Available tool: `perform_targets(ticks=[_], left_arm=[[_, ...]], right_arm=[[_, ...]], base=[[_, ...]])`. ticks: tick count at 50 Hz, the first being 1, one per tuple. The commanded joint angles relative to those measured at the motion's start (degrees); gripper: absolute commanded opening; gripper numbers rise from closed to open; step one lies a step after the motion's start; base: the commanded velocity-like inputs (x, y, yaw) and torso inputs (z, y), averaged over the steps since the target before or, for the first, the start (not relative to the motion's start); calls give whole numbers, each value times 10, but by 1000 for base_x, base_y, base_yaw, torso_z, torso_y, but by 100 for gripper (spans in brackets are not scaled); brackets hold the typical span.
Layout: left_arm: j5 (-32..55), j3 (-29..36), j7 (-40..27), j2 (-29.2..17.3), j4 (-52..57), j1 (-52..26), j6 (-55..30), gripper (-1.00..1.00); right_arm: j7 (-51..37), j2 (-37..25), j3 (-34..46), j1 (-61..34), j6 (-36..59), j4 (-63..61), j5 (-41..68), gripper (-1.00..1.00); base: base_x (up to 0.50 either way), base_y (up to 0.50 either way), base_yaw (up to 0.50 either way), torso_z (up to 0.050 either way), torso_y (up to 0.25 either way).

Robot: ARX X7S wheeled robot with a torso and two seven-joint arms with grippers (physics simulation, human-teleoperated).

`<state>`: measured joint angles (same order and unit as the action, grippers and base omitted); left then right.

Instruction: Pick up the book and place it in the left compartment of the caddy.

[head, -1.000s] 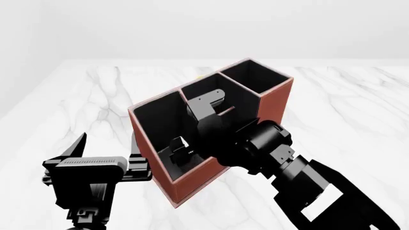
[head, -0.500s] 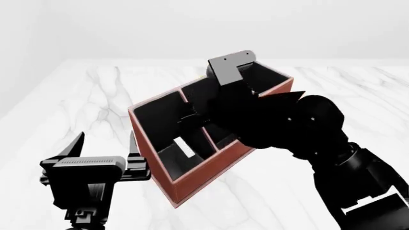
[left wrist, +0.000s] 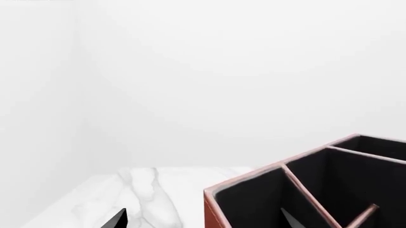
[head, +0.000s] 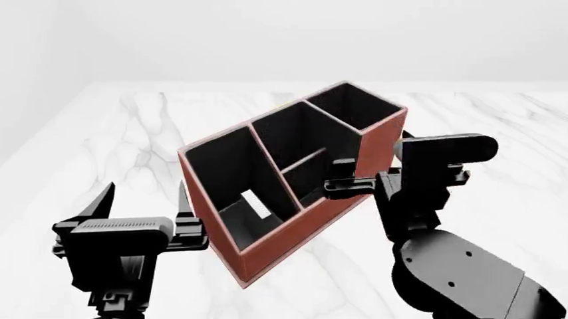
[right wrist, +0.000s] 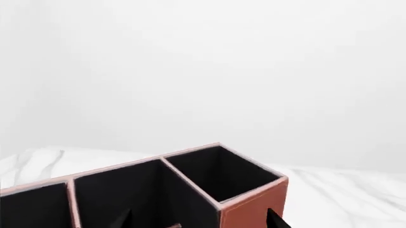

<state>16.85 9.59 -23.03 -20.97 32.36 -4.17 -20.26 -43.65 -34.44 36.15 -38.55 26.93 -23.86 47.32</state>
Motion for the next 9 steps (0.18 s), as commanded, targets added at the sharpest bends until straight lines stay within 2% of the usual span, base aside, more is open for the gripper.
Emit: perform_targets(ticks=[1,9], left_arm=[[-2,2,-3,-1,0,2,4,100],[-1,5,-3,-1,0,-2,1,100]], right_arm=[[-36,-49,-14,112,-131,-92,-116,100],[-28,-47,-13,115,-141,-80,-119,100]], base=[[0,0,0,0,0],[0,0,0,0,0]])
